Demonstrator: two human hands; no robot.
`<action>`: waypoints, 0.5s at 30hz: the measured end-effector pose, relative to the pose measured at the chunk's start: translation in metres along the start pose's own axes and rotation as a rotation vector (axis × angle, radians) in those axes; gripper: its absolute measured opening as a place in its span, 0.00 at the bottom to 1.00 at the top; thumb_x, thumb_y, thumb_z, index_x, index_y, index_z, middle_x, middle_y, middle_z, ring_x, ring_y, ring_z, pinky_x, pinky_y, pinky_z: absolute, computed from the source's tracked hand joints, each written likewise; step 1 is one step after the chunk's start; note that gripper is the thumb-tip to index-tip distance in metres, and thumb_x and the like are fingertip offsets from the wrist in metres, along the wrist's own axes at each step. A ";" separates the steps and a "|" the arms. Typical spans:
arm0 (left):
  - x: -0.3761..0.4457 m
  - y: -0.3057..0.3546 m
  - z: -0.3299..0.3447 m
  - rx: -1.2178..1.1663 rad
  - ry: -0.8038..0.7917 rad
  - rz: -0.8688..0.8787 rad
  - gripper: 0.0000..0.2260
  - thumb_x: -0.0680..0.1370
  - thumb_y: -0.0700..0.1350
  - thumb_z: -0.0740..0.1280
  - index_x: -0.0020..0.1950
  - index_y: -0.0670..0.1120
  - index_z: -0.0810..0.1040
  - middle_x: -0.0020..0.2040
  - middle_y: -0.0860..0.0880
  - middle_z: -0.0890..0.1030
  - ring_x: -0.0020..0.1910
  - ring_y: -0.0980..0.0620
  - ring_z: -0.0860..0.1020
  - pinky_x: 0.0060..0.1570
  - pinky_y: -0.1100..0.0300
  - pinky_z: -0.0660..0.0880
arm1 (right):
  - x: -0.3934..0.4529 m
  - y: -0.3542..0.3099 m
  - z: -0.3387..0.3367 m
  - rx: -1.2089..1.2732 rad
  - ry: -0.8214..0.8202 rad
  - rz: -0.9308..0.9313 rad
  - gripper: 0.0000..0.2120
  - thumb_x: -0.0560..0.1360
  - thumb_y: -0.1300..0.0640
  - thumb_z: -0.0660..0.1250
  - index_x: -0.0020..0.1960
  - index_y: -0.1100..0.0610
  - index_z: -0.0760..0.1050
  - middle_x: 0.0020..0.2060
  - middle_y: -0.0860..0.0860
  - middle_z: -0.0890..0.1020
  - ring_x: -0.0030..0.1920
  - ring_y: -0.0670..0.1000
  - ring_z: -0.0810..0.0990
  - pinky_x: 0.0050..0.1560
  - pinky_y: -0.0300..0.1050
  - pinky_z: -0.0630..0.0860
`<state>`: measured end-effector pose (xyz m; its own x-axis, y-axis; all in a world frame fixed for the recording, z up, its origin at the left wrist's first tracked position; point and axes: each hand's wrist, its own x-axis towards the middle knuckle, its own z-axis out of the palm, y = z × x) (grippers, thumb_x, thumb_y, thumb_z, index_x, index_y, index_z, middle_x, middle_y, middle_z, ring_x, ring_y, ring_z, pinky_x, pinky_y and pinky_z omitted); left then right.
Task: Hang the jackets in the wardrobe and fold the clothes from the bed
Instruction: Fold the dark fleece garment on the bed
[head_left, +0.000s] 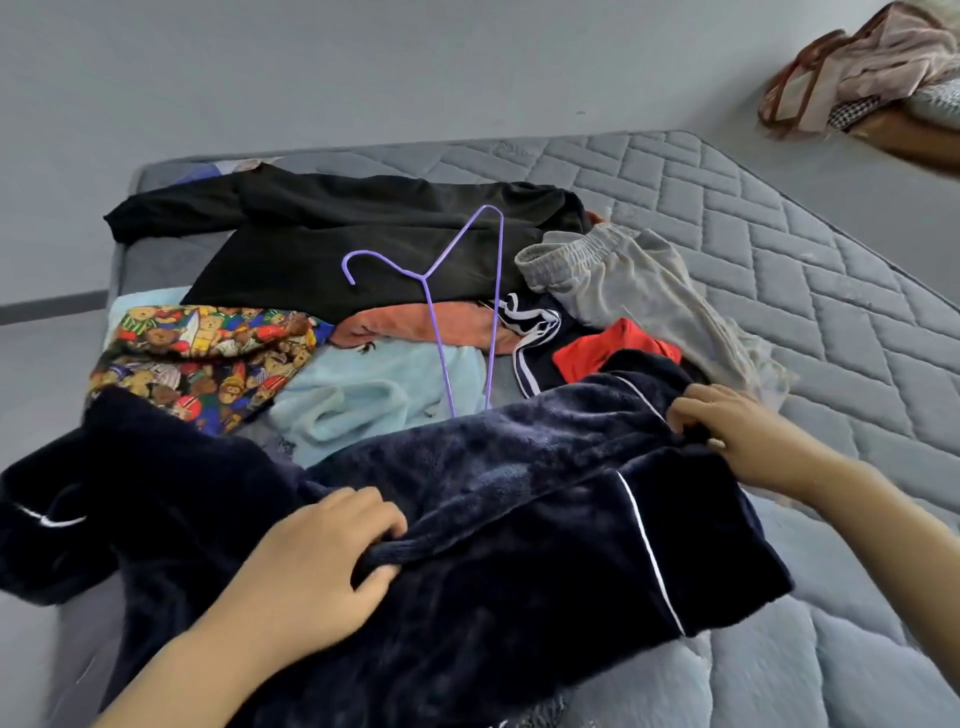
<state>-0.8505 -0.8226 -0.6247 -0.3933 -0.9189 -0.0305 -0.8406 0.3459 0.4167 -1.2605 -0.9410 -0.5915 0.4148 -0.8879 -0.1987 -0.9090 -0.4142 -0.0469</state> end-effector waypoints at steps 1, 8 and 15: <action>-0.001 0.000 0.006 0.034 -0.015 -0.021 0.07 0.77 0.59 0.63 0.53 0.62 0.70 0.50 0.64 0.71 0.52 0.65 0.68 0.50 0.69 0.66 | 0.000 -0.003 -0.009 0.008 -0.022 0.020 0.19 0.64 0.72 0.65 0.49 0.54 0.77 0.46 0.49 0.77 0.52 0.56 0.76 0.55 0.52 0.69; 0.004 -0.003 0.017 0.196 0.051 -0.167 0.04 0.77 0.52 0.63 0.47 0.58 0.68 0.50 0.61 0.66 0.52 0.59 0.65 0.50 0.62 0.60 | -0.002 -0.061 -0.046 -0.010 0.360 -0.038 0.19 0.75 0.54 0.56 0.62 0.50 0.79 0.65 0.48 0.77 0.67 0.55 0.72 0.68 0.55 0.65; -0.023 -0.036 0.028 0.176 0.052 -0.215 0.15 0.72 0.37 0.64 0.49 0.59 0.71 0.51 0.61 0.68 0.51 0.58 0.66 0.51 0.63 0.57 | -0.004 -0.117 0.067 -0.192 0.024 0.108 0.31 0.79 0.33 0.42 0.79 0.41 0.42 0.80 0.46 0.49 0.79 0.50 0.42 0.76 0.58 0.38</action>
<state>-0.8215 -0.8092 -0.6641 -0.1830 -0.9817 -0.0526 -0.9562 0.1652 0.2418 -1.1582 -0.8755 -0.6506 0.3182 -0.9329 -0.1688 -0.9248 -0.3446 0.1610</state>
